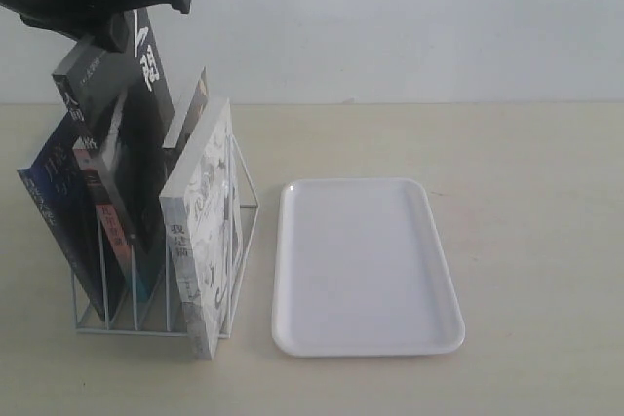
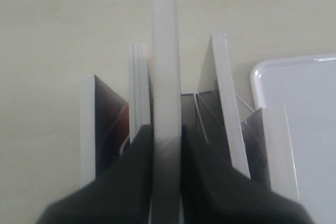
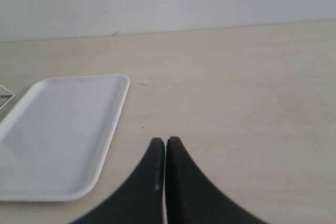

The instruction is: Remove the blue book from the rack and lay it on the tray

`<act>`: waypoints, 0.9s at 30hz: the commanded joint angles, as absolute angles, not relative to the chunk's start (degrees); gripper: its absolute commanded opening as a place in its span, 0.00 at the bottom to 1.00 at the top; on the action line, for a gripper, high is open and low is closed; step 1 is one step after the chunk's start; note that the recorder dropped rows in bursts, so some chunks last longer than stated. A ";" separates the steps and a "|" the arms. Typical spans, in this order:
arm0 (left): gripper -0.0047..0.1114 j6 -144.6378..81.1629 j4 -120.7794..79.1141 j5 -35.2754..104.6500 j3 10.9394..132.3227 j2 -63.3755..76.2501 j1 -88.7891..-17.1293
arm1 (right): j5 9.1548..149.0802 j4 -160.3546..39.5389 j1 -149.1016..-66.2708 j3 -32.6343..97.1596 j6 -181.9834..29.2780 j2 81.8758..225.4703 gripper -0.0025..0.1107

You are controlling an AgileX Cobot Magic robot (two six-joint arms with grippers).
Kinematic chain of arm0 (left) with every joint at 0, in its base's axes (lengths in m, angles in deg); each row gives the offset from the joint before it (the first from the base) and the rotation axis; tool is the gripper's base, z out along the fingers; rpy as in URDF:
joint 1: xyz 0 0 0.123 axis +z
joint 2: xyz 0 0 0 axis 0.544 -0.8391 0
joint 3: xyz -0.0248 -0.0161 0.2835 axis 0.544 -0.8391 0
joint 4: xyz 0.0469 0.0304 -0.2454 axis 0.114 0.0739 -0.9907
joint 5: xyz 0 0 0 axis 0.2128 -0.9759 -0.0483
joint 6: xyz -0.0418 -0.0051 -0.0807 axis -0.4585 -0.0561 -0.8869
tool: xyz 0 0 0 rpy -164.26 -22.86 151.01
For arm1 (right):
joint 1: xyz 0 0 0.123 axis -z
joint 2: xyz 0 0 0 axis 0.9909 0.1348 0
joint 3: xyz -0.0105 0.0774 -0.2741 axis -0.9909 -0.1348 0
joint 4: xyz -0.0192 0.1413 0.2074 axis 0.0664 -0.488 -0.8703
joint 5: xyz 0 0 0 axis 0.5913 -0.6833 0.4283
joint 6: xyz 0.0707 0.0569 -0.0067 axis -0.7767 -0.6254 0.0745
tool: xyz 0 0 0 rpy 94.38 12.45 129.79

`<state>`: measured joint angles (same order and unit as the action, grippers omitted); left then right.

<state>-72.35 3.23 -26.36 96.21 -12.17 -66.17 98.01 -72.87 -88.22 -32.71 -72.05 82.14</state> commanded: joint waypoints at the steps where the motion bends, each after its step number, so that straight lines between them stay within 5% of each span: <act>1: 0.08 -71.78 2.30 -26.62 97.04 -11.42 -66.12 | 97.66 -72.62 -88.03 -32.63 -72.05 81.88 0.02; 27: 0.08 -73.80 0.72 -15.25 88.21 -12.86 -66.12 | 97.49 -72.62 -88.03 -32.63 -72.05 81.88 0.02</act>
<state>-73.04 0.65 -17.46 88.44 -12.42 -66.17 98.01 -72.87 -88.22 -32.71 -72.05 82.14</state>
